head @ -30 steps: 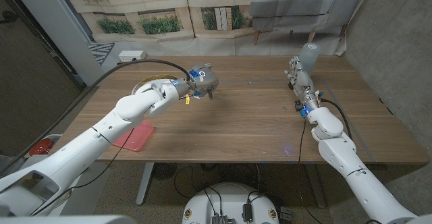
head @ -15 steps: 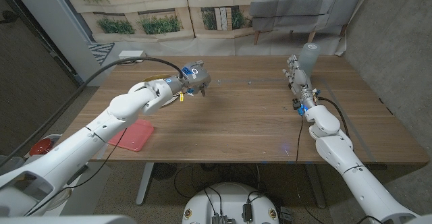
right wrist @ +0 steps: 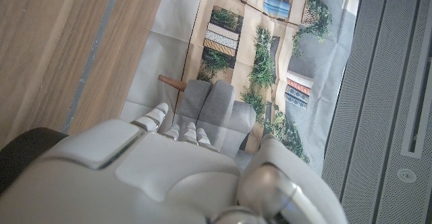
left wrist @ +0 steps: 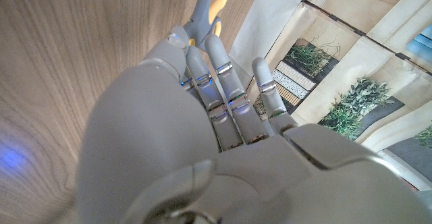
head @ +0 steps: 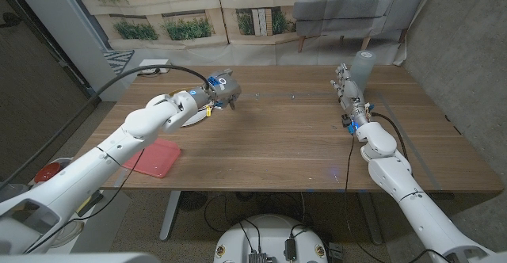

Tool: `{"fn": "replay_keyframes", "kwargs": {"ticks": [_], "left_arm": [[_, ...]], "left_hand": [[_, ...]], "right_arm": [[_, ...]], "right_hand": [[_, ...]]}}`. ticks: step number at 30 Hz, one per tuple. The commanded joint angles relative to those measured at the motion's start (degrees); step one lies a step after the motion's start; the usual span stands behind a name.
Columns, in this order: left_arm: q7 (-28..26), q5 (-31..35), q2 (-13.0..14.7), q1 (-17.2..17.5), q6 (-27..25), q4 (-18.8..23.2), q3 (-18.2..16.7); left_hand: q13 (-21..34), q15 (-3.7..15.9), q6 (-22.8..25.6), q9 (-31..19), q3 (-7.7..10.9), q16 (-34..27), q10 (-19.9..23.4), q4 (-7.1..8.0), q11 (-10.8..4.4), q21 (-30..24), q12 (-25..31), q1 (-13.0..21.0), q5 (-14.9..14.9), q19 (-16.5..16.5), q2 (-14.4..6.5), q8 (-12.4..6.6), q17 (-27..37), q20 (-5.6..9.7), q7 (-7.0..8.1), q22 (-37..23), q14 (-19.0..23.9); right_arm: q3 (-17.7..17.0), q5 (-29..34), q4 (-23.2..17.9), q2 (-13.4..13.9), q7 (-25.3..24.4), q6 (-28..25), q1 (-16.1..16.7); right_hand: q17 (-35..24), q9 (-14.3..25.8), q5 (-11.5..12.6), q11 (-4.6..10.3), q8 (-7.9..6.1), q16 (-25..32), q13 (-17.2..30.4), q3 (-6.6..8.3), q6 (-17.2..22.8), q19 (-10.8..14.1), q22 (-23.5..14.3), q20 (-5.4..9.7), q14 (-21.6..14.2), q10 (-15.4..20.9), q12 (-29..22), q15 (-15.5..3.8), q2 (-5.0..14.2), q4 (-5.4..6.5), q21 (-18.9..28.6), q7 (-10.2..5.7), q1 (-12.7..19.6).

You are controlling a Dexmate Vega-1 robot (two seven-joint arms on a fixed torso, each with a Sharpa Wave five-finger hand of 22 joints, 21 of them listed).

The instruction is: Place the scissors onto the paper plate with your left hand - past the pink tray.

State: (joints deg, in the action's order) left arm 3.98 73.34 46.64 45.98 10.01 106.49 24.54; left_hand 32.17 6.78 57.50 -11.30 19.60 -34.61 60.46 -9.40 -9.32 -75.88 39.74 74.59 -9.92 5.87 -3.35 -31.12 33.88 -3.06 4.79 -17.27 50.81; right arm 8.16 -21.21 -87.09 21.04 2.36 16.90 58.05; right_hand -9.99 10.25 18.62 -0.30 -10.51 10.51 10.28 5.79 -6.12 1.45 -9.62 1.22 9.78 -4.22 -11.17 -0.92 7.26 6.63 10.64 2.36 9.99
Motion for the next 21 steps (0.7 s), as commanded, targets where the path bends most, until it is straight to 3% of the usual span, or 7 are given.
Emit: {"fn": "replay_keyframes", "kwargs": {"ticks": [1, 21], "left_arm": [[0.8, -0.2, 0.9, 0.2, -1.3, -0.3, -0.8], [2.6, -0.3, 2.6, 1.3, -4.4, -1.0, -2.7]], "left_hand": [[0.2, 6.9, 5.8, -0.4, 0.2, 0.3, 0.7, 0.02, -0.13, -0.5, -0.1, 0.3, 0.0, -0.1, 0.4, 0.14, 0.4, -0.03, -5.31, 0.1, 0.6], [0.9, 6.89, 6.1, -0.4, 0.19, 1.0, 1.1, 0.07, -0.28, -1.5, -1.0, 0.2, 0.0, -0.3, 0.5, 0.47, 1.1, 0.1, -5.19, 0.9, 0.9]], "right_arm": [[0.2, 0.3, 0.7, -0.5, -0.1, 0.1, -0.7], [0.4, 0.9, 0.7, -0.6, -0.4, 0.1, -1.0]], "right_hand": [[-0.1, 0.2, -0.3, -0.13, -0.3, 0.0, 0.2, 0.14, 0.0, 0.1, -0.2, 0.39, -0.1, 0.2, 0.1, 0.28, 0.08, -0.03, 0.3, 0.12, 0.2], [-0.1, 0.2, -0.3, -0.07, -0.32, 0.0, 0.2, 0.12, 0.2, 0.1, -0.2, 0.77, -0.2, 0.3, 0.0, 0.21, -0.02, -0.04, 0.3, 0.2, 0.2]]}}
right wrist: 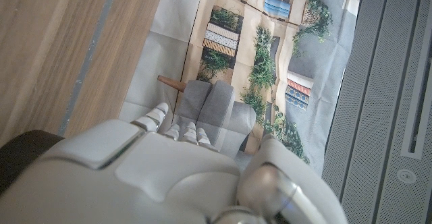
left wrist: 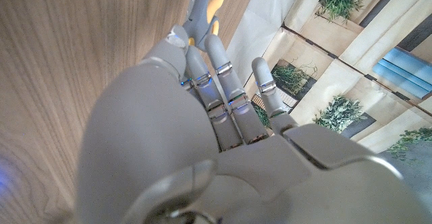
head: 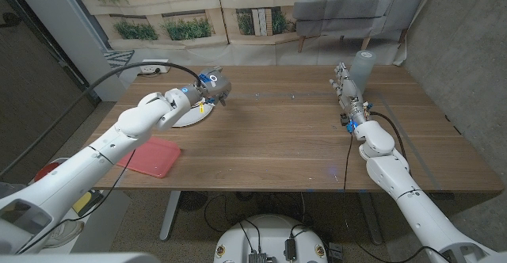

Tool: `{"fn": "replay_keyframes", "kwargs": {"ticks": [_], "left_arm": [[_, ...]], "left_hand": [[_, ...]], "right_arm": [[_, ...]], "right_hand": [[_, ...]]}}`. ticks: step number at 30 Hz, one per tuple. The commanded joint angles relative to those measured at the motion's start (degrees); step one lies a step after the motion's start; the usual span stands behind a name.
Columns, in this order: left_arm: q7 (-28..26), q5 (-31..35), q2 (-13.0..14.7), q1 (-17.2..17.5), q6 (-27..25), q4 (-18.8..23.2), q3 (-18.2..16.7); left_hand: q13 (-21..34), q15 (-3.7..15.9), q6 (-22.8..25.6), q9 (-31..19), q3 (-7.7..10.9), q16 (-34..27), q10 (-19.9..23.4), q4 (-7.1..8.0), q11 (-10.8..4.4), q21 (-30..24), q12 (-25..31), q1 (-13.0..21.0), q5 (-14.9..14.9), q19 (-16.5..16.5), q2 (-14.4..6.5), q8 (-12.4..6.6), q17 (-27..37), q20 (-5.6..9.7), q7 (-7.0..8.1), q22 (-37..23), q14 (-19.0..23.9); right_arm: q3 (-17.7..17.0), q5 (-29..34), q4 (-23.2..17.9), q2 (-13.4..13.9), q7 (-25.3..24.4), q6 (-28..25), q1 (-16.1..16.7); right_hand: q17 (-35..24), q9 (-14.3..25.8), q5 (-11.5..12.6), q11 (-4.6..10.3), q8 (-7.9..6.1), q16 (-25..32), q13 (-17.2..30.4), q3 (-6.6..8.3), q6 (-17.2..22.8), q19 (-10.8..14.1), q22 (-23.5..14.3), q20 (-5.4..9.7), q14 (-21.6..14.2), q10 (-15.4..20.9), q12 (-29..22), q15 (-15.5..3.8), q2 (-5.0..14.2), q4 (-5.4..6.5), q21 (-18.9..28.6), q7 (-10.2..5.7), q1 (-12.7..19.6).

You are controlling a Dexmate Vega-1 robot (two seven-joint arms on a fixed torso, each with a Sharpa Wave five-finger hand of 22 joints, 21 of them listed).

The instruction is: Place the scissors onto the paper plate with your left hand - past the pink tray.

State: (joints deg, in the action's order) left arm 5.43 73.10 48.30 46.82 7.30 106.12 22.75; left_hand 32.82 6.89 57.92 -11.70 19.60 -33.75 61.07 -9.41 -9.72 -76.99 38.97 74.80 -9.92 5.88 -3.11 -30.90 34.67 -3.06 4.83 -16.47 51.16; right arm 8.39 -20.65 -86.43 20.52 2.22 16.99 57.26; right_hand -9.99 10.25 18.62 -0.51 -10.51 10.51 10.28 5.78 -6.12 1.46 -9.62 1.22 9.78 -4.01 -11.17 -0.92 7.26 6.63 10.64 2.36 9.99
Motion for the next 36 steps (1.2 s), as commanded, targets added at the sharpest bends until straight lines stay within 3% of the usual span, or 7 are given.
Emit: {"fn": "replay_keyframes", "kwargs": {"ticks": [1, 36], "left_arm": [[1.2, 0.0, 1.0, 0.4, -1.8, -0.8, -1.0], [3.9, 0.3, 1.4, -4.6, -4.0, -7.8, 1.4]], "left_hand": [[0.1, 6.78, 5.6, 0.0, 0.2, 0.2, 0.5, 0.09, 0.18, -0.5, -0.4, 0.0, 0.0, -0.3, 0.2, 0.28, 0.4, 0.12, -5.2, 0.1, 0.6], [1.3, 6.79, 6.2, -0.1, 0.13, 1.3, 1.2, 0.12, -0.06, -2.0, -1.7, -0.1, -0.1, -0.8, 0.5, 0.69, 1.6, 0.38, -4.96, 1.4, 1.0]], "right_arm": [[0.1, 0.4, 0.0, -0.1, -0.3, -0.1, -0.2], [0.8, 1.4, 2.1, -1.1, -0.6, -0.2, -2.2]], "right_hand": [[-0.1, 0.2, -0.3, 0.14, -0.31, 0.0, 0.2, 0.12, 0.2, 0.1, -0.2, 0.78, -0.2, 0.1, 0.0, 0.21, -0.03, -0.04, 0.3, 0.23, 0.2], [-0.1, 0.2, -0.3, 0.02, -0.29, 0.0, 0.2, 0.1, 0.3, -0.2, -0.1, 1.15, -0.1, 0.1, 0.0, 0.28, -0.11, -0.04, 0.2, 0.3, 0.2]]}}
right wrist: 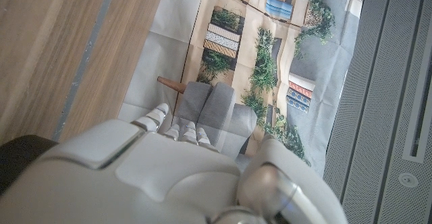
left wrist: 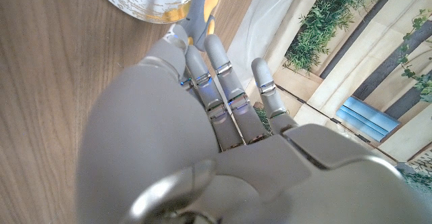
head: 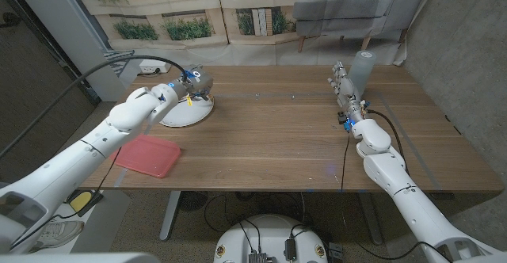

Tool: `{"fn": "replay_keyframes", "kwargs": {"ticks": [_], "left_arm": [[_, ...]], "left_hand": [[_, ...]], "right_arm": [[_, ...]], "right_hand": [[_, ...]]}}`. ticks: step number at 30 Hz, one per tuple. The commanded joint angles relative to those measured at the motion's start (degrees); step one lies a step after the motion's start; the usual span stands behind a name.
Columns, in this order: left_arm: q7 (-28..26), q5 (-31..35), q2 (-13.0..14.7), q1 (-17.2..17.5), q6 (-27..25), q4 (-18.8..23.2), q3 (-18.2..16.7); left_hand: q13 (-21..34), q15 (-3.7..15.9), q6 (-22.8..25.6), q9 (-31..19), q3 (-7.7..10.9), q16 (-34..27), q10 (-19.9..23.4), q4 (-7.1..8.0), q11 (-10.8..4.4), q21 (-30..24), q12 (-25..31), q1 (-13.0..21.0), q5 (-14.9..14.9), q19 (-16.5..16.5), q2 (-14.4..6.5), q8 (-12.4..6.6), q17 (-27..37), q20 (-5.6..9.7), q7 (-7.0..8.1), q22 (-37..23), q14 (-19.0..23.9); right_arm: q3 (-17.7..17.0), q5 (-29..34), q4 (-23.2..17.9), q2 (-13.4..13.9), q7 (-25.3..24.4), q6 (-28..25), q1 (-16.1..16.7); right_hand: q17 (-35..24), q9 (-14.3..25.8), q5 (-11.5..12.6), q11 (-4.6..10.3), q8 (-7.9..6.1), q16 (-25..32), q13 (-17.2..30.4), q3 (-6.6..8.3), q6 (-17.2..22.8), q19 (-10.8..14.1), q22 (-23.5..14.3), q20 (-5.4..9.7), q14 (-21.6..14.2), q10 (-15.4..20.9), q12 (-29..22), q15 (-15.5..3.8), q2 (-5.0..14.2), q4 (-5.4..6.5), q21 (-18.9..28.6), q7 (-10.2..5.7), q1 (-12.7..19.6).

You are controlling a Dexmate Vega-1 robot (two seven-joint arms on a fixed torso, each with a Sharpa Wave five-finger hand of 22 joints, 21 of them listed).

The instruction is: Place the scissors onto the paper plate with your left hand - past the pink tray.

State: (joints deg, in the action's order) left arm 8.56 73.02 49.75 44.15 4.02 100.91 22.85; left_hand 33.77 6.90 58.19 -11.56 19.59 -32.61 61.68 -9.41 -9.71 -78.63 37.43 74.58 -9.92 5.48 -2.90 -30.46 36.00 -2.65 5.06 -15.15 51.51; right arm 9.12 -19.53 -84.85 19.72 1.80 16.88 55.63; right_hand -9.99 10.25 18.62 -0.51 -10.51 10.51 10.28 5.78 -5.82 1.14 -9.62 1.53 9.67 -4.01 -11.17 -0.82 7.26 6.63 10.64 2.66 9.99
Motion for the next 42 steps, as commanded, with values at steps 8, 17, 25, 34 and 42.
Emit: {"fn": "replay_keyframes", "kwargs": {"ticks": [8, 17, 25, 34, 42], "left_arm": [[1.9, 0.7, -0.3, -3.3, -2.4, -5.3, 2.0], [1.8, 0.8, -0.3, -4.7, -3.4, -7.6, 3.1], [2.4, 0.9, -0.7, -6.3, -4.5, -10.3, 4.2], [3.4, 1.1, -0.8, -7.4, -6.2, -12.6, 5.5], [3.9, 1.2, -0.8, -7.8, -7.1, -13.4, 6.4]], "left_hand": [[0.6, 6.78, 5.9, -0.3, 0.14, 0.6, 0.8, 0.15, -0.04, -0.7, -0.5, 0.0, -0.2, -0.6, 0.3, 0.45, 0.5, 0.02, -5.25, 0.4, 0.8], [0.7, 6.79, 6.0, -0.3, 0.15, 0.9, 1.1, 0.16, -0.02, -1.1, -1.0, 0.0, -0.2, -0.7, 0.3, 0.57, 0.8, 0.07, -5.18, 0.8, 1.0], [1.1, 6.78, 6.2, -0.3, 0.13, 1.1, 1.1, 0.15, -0.11, -1.4, -1.2, 0.0, -0.2, -0.8, 0.4, 0.62, 1.0, 0.13, -5.21, 1.0, 1.1], [1.3, 6.79, 6.2, -0.4, 0.14, 1.4, 1.3, 0.15, -0.09, -1.7, -1.6, 0.0, -0.2, -0.9, 0.4, 0.78, 1.3, 0.14, -5.29, 1.4, 1.3], [1.5, 6.78, 6.3, -0.5, 0.16, 1.7, 1.5, 0.15, -0.09, -2.1, -1.9, -0.1, -0.2, -1.0, 0.4, 0.84, 1.6, 0.16, -5.21, 1.6, 1.4]], "right_arm": [[0.1, 0.3, 0.9, -0.4, -0.3, -0.3, -0.9], [0.3, 0.5, 1.7, -0.7, -0.2, -0.3, -1.4], [0.5, 1.1, 2.2, -0.6, -0.1, -0.2, -1.9], [0.4, 0.9, 2.3, -0.7, 0.0, -0.6, -2.1], [0.6, 0.9, 2.8, -0.5, 0.6, -0.5, -2.5]], "right_hand": [[-0.1, 0.2, -0.3, 0.02, -0.26, 0.0, 0.2, 0.1, 0.0, 0.0, -0.1, 0.9, 0.0, 0.1, 0.0, 0.22, -0.12, -0.04, 0.2, -0.05, 0.2], [-0.1, 0.2, -0.3, 0.1, -0.26, 0.0, 0.2, 0.1, 0.0, 0.0, -0.1, 0.97, 0.0, 0.1, 0.0, 0.2, -0.14, -0.04, 0.2, -0.08, 0.2], [-0.1, 0.2, -0.3, 0.15, -0.24, 0.0, 0.2, 0.09, -0.1, -0.1, -0.1, 1.14, 0.0, 0.1, 0.0, 0.19, -0.15, -0.04, 0.2, -0.04, 0.2], [-0.1, 0.2, -0.3, 0.11, -0.21, 0.0, 0.2, 0.08, -0.1, 0.1, -0.1, 1.28, -0.1, 0.1, 0.0, 0.1, -0.17, -0.05, 0.3, -0.04, 0.2], [-0.1, 0.2, -0.3, 0.12, -0.21, 0.0, 0.2, 0.08, -0.1, 0.0, -0.1, 1.31, 0.0, 0.0, 0.0, 0.17, -0.18, -0.06, 0.2, -0.05, 0.2]]}}
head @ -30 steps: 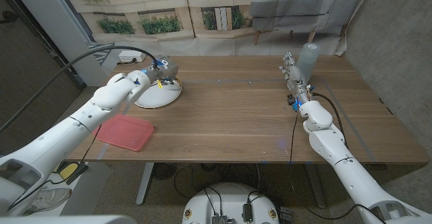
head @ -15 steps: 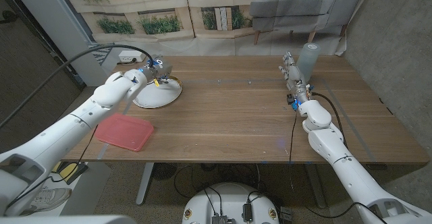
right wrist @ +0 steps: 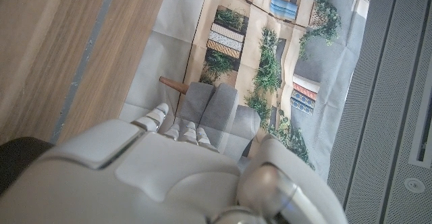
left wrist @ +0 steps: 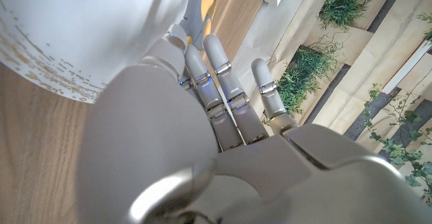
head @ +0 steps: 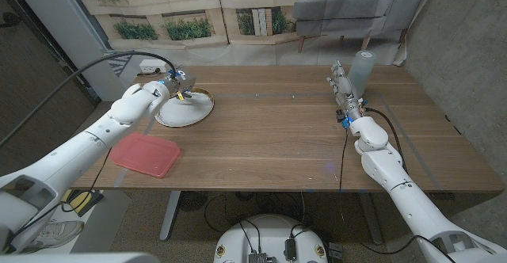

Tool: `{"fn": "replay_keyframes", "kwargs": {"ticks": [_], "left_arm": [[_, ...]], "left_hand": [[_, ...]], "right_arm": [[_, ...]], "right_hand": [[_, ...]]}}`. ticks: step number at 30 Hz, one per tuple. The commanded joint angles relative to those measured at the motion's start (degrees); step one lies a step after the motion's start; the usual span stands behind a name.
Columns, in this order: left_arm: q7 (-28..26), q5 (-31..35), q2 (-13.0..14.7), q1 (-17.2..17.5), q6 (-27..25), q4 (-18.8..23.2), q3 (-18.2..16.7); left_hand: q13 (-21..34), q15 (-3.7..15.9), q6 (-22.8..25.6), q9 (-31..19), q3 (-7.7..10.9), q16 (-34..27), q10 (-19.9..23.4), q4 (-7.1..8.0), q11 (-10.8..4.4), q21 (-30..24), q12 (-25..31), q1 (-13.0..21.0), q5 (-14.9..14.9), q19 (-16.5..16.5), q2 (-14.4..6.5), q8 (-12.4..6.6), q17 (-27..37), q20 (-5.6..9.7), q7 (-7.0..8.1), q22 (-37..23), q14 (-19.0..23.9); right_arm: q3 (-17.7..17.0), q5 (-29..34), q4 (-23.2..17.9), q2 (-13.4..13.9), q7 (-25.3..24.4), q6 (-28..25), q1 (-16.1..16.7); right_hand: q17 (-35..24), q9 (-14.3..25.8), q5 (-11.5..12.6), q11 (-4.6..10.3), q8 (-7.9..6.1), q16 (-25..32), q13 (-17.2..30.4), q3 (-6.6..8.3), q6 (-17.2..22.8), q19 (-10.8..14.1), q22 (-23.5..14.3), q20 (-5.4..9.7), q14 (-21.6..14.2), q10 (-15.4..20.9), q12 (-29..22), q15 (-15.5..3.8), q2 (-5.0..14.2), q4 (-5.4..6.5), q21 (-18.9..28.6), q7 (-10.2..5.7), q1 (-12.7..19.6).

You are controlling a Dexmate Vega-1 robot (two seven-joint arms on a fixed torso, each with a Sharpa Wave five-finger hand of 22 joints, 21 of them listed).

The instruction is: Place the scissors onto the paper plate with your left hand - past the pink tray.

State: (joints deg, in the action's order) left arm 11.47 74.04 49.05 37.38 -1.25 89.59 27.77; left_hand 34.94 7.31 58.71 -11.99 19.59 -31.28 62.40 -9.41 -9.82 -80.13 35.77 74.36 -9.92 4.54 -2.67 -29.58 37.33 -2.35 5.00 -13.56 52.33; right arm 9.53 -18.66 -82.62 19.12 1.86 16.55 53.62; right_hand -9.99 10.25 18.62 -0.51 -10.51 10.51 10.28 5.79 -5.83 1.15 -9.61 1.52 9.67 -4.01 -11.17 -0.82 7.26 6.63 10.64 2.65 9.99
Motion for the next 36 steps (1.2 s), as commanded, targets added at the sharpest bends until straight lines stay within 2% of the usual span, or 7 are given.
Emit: {"fn": "replay_keyframes", "kwargs": {"ticks": [1, 26, 36], "left_arm": [[1.1, 0.1, -0.1, -1.1, -1.8, -2.2, 1.6], [-2.6, -2.3, -2.3, -1.7, -2.9, -6.3, 3.8], [-4.4, -3.8, -2.1, -0.9, -2.9, -7.1, 4.0]], "left_hand": [[0.3, 6.38, 5.9, 0.0, 0.15, 0.4, 0.8, 0.15, 0.04, -0.6, -0.3, 0.2, -0.2, -0.1, 0.2, -0.06, 0.3, -0.15, -5.15, 0.1, 0.6], [0.7, 6.39, 6.0, -0.1, 0.13, 1.3, 1.3, 0.21, 0.02, -1.7, -1.6, 0.0, -0.2, -0.3, 0.3, 0.37, 1.2, -0.04, -5.13, 0.9, 0.9], [1.2, 6.39, 6.1, -0.1, 0.11, 1.7, 1.4, 0.24, -0.12, -2.0, -2.0, -0.1, -0.3, -0.4, 0.3, 0.5, 1.5, 0.09, -5.06, 1.2, 1.1]], "right_arm": [[0.1, 0.0, 0.6, 0.0, 0.6, -0.2, -0.5], [0.0, 0.2, -0.6, 0.5, 0.1, -1.0, 0.2], [0.2, 0.5, -1.3, 0.7, -0.2, -1.5, 0.4]], "right_hand": [[-0.1, 0.2, -0.3, 0.13, -0.21, 0.0, 0.2, 0.08, -0.1, 0.0, -0.1, 1.34, 0.0, 0.0, 0.0, 0.16, -0.18, -0.06, 0.2, -0.08, 0.2], [-0.1, 0.2, -0.3, 0.18, -0.23, 0.0, 0.2, 0.08, -0.1, -0.1, -0.1, 1.38, 0.0, 0.0, 0.0, 0.14, -0.21, -0.08, 0.2, -0.07, 0.2], [-0.1, 0.2, -0.3, 0.17, -0.21, 0.0, 0.2, 0.07, -0.1, -0.1, -0.1, 1.42, 0.0, 0.1, 0.0, 0.13, -0.22, -0.09, 0.2, -0.04, 0.2]]}}
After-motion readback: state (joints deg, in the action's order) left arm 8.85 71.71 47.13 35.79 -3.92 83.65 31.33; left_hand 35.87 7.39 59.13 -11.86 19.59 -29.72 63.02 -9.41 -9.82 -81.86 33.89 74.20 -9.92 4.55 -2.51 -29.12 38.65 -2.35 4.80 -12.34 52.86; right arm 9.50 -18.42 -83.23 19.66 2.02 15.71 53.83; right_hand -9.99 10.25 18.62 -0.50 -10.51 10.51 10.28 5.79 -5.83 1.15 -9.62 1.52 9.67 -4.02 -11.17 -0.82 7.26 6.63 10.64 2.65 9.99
